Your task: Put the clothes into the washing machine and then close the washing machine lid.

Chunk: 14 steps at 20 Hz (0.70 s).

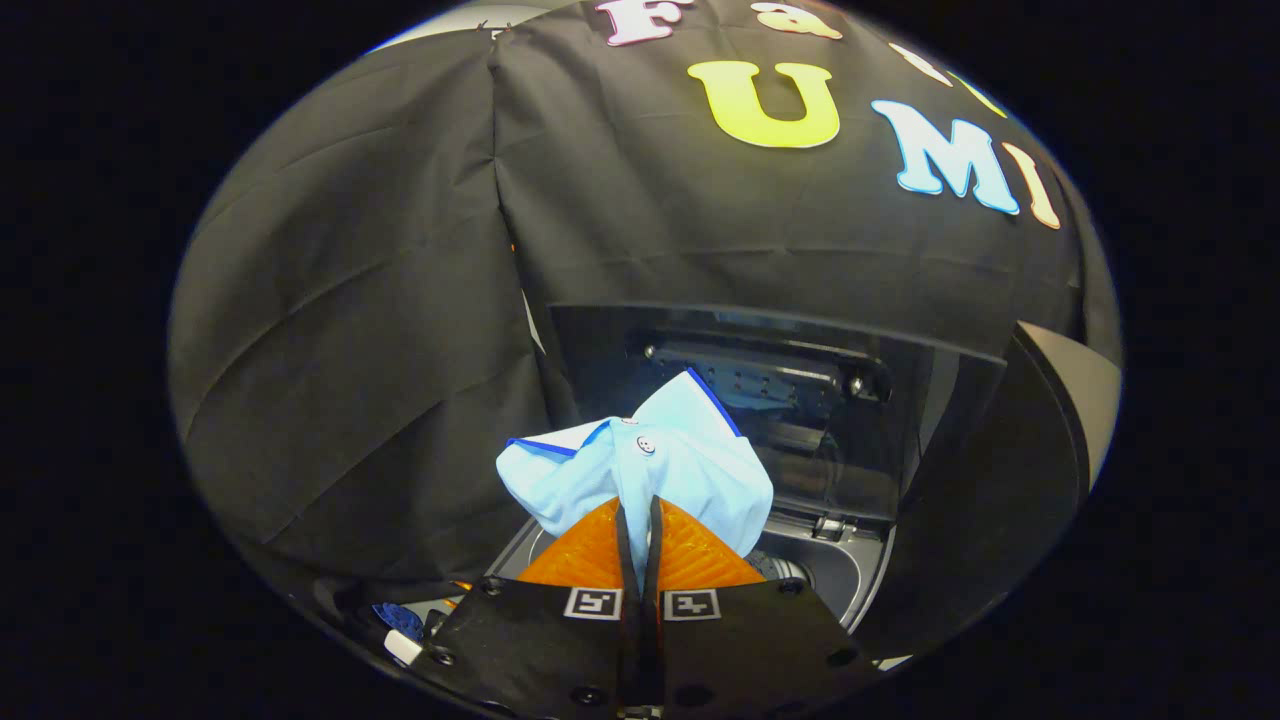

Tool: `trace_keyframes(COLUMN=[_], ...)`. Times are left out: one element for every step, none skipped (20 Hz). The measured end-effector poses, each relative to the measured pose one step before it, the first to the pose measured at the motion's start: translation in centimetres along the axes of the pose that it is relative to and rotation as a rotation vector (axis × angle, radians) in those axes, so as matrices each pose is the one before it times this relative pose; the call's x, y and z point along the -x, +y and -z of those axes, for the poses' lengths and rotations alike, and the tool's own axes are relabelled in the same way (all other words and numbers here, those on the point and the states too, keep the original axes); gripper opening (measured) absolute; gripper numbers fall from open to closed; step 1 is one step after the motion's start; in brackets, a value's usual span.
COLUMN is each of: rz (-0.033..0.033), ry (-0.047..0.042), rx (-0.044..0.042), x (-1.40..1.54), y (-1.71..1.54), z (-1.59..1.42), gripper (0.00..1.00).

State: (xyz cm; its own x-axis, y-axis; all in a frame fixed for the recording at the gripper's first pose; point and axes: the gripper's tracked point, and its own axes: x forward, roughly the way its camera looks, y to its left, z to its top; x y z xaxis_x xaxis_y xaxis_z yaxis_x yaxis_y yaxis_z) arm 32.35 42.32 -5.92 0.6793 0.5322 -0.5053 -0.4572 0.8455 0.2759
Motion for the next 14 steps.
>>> trace_keyframes(rz=[0.00676,0.00646,0.00408,0.00664,0.00913,0.00939,0.00969,0.00613,0.00366,0.00047,0.00028,0.0041,0.00512,0.00566], ry=[0.00913,0.00587,0.009,0.00825,0.0039,0.00587,0.00667,0.00901,0.01508,0.01745,0.00963,0.00921,0.00756,0.00716], rx=[0.00007,-0.00315,-0.00593,-0.00748,-0.01151,-0.0077,-0.00424,-0.00402,-0.00481,-0.01243,-0.01877,-0.01411,-0.00871,-0.0038], x=[-0.229,-0.337,-0.493,-0.194,-0.276,-0.254,-0.237,-0.301,-0.347,-0.401,-0.272,-0.26,-0.176,-0.16], y=[-0.176,-0.16,-0.188,-0.072,-0.3,-0.117,-0.145,0.022,-0.089,0.053,-0.131,-0.144,-0.022,-0.05], z=[0.411,0.57,0.463,0.492,0.362,0.455,0.465,0.394,0.6,0.948,0.552,0.316,0.333,0.409], gripper=[0.02,0.02,0.02,0.01,0.02,0.02,0.02,0.02,0.02,0.02,0.02,0.02,0.02,0.02])
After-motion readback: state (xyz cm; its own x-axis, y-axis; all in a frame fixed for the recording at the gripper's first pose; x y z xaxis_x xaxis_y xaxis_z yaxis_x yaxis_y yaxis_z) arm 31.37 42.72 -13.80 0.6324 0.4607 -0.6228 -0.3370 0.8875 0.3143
